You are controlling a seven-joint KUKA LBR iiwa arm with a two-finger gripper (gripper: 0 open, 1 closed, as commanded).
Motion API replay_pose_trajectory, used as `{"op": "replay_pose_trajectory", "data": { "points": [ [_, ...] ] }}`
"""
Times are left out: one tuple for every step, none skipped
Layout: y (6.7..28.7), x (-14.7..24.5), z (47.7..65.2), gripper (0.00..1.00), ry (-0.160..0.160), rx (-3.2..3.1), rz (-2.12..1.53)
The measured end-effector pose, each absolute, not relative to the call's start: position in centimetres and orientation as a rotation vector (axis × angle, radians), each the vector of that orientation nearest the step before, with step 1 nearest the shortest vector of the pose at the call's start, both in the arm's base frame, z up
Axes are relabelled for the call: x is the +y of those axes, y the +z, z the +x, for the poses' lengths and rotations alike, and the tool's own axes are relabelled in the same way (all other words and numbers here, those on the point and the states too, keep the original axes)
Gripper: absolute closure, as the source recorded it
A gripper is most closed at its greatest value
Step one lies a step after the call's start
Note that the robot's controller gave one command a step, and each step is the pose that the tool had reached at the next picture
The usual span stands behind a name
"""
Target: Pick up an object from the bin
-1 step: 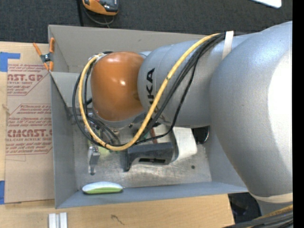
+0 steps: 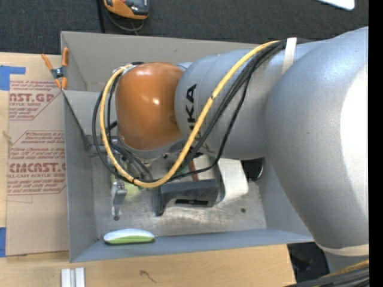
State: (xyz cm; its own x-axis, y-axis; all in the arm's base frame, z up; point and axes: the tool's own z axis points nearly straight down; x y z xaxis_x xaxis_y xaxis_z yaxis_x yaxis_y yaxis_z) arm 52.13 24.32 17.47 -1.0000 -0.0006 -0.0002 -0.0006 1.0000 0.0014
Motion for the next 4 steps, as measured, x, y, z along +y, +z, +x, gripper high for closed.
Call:
{"op": "replay_pose_trajectory", "data": {
  "points": [
    [12.8, 21.8, 54.1, 0.0, 0.003, 3.132, -0.179],
    [11.9, 18.3, 56.3, 0.0, 0.0, 3.105, -0.499],
    [13.2, 16.1, 57.6, 0.0, 0.002, 3.109, -0.433],
    [7.6, 18.1, 56.9, 0.0, 0.002, 3.083, -0.57]
  ]
}}
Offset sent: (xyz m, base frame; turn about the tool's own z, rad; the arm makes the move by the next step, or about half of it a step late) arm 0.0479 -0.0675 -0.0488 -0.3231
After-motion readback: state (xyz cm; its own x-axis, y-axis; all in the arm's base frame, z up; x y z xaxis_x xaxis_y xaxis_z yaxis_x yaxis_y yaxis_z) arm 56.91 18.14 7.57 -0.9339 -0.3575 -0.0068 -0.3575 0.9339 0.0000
